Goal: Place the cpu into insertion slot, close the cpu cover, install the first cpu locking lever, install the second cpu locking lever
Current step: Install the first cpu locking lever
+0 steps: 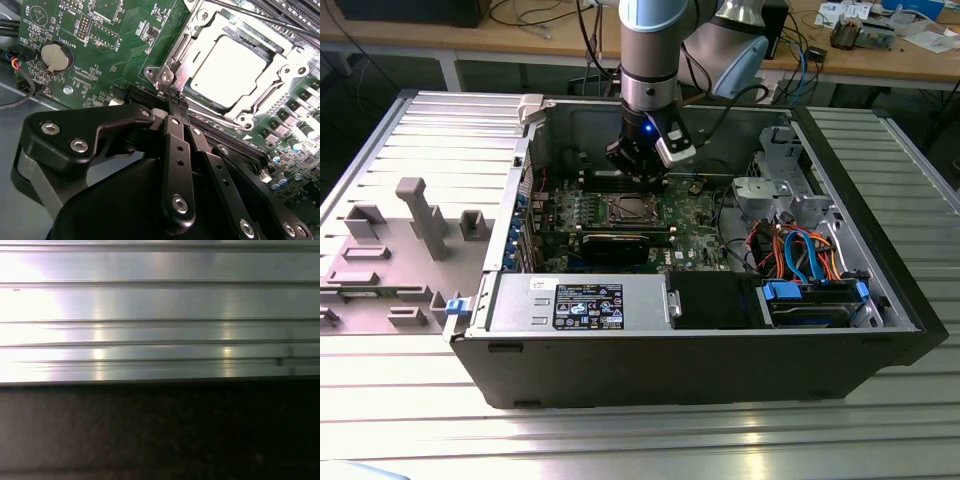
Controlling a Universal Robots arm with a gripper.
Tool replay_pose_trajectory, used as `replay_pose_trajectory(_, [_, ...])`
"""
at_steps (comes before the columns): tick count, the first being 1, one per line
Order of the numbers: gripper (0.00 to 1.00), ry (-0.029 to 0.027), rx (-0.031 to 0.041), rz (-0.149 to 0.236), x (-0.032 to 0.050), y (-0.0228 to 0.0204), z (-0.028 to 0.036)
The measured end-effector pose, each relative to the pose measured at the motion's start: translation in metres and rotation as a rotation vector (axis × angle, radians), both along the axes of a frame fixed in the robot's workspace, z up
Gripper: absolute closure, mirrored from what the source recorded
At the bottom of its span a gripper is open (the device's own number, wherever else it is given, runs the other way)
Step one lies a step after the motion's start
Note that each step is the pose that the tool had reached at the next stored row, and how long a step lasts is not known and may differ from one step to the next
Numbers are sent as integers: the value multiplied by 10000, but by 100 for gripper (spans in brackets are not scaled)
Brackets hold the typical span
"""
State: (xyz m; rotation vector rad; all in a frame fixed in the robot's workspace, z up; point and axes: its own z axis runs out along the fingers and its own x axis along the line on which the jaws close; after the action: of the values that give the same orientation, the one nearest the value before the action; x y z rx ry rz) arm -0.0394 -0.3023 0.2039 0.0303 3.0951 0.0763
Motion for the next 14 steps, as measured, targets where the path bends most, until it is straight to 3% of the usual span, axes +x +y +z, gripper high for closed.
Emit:
replay_pose_trajectory(8, [89, 0, 0, 0, 0, -2, 4])
replay_pose_trajectory(14, [89, 1, -59, 0, 2, -3, -2])
